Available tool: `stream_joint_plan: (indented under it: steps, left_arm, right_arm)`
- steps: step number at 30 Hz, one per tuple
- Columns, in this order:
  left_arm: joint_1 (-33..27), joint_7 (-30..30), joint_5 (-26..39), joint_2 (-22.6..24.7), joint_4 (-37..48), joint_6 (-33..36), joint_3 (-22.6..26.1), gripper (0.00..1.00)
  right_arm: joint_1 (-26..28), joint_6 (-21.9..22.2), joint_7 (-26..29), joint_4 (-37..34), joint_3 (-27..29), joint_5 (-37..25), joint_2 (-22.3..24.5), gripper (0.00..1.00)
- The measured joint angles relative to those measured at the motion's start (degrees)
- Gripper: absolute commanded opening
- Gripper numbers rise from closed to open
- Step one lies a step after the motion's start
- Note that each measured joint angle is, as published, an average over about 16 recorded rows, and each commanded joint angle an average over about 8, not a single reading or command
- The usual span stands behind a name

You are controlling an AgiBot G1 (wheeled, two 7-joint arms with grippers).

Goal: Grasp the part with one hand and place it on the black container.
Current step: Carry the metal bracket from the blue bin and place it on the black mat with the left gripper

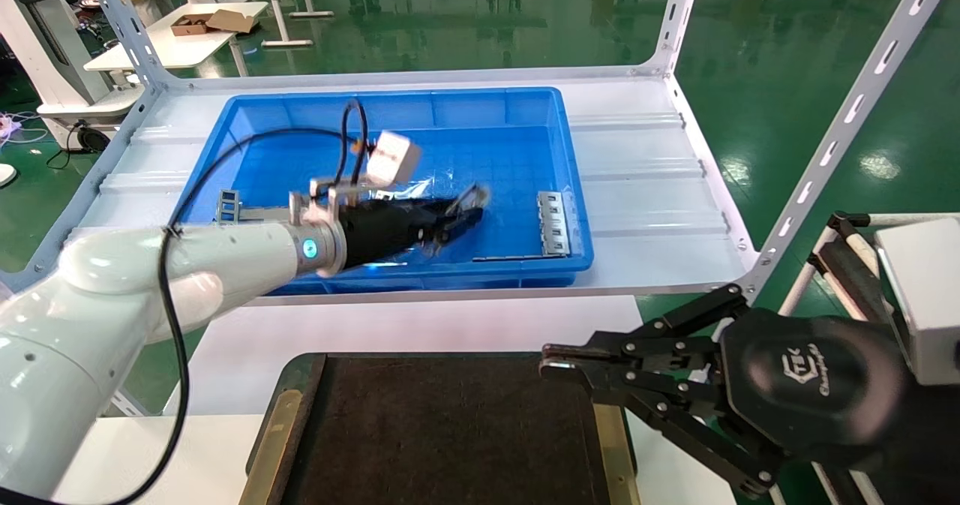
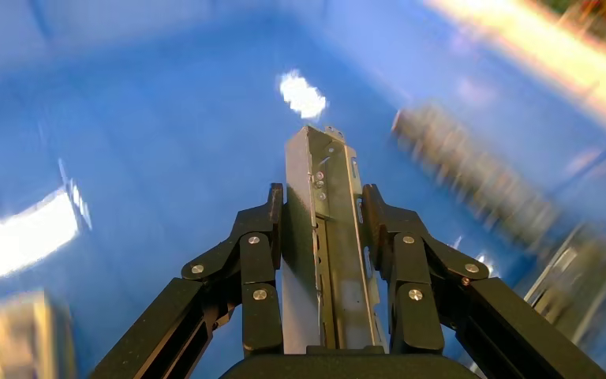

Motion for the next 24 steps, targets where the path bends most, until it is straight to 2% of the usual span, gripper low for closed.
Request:
stream_joint_plan:
  steps: [5,13,19,24]
  left_arm:
    - [-1.0,1.4,-2.4,-2.3,-2.2,4.9,-1.3,0.0]
    - [-0.9,3.5,-6.1,-8.4,-9.0,16.5,-3.1,0.0]
    - [1.7,3.2,-8.5,-13.8,-17.1,24.4,-3.8,0.0]
    - [5.6,1.2,-10.3,-18.3,-25.4,27.9,-4.2,0.0]
  right_arm:
    - [0.0,0.0,0.0,0.0,0.0,0.0,0.0,0.0]
    - [0.0,0.0,0.0,0.0,0.0,0.0,0.0,0.0]
    - [0.0,0.0,0.0,0.0,0.0,0.0,0.0,0.0]
    - [0.0,0.0,0.0,0.0,0.0,0.0,0.0,0.0]
